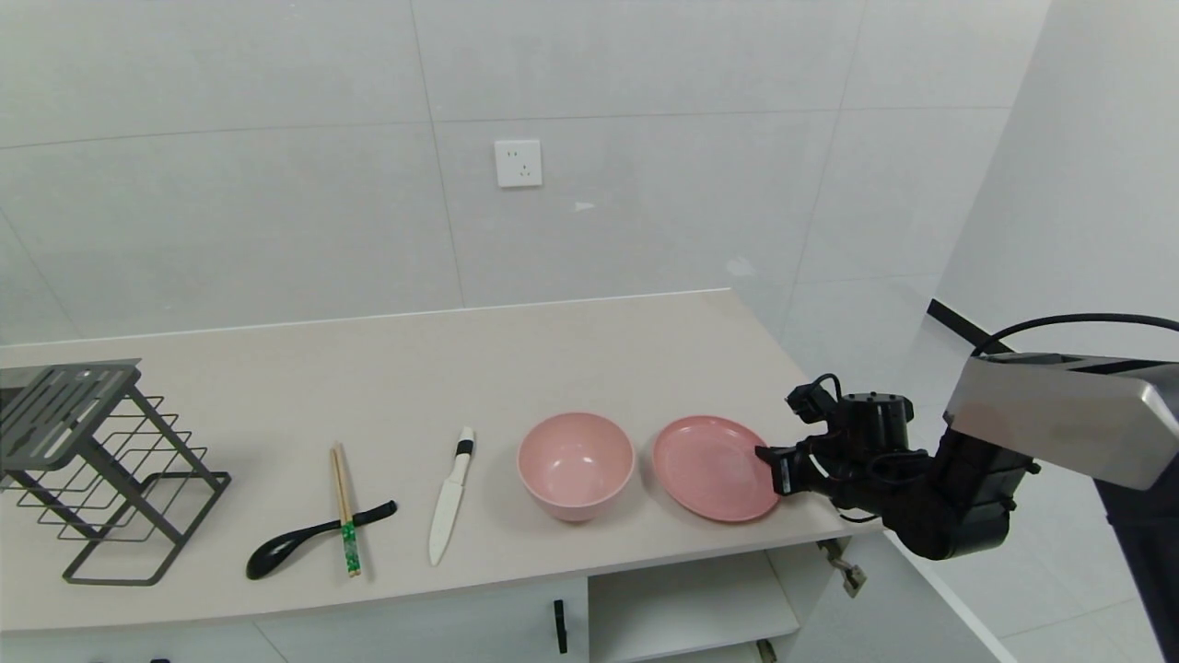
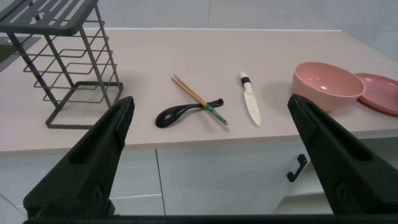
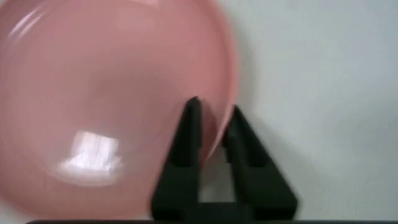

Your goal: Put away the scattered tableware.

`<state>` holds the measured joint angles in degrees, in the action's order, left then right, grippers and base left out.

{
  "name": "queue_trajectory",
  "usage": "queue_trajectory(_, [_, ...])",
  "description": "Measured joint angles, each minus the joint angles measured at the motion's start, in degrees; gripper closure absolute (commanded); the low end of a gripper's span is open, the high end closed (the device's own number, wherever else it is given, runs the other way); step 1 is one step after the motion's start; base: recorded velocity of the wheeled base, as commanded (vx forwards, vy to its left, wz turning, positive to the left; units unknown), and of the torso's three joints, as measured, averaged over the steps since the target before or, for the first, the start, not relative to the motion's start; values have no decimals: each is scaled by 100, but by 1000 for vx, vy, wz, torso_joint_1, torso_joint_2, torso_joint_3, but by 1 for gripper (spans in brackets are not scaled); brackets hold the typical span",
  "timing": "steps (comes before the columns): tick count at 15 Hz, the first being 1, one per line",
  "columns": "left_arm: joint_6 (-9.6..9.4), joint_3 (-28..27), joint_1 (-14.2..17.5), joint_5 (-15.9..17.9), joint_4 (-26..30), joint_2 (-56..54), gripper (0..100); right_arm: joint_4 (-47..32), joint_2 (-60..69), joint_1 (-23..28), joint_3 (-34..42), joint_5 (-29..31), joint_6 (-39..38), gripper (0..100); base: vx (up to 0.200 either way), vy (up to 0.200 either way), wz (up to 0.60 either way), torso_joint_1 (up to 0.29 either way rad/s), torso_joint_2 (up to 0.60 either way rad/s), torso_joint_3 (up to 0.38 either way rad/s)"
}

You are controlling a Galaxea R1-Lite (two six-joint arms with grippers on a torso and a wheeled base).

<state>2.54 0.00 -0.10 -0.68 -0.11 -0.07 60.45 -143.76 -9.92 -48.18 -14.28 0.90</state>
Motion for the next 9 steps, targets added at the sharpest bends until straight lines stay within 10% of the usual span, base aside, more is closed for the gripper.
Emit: queue_trajectory(9, [2,0,0,2,1,0,0,879,84,168,-173,-6,-1699,100,0,0,0,0,0,0])
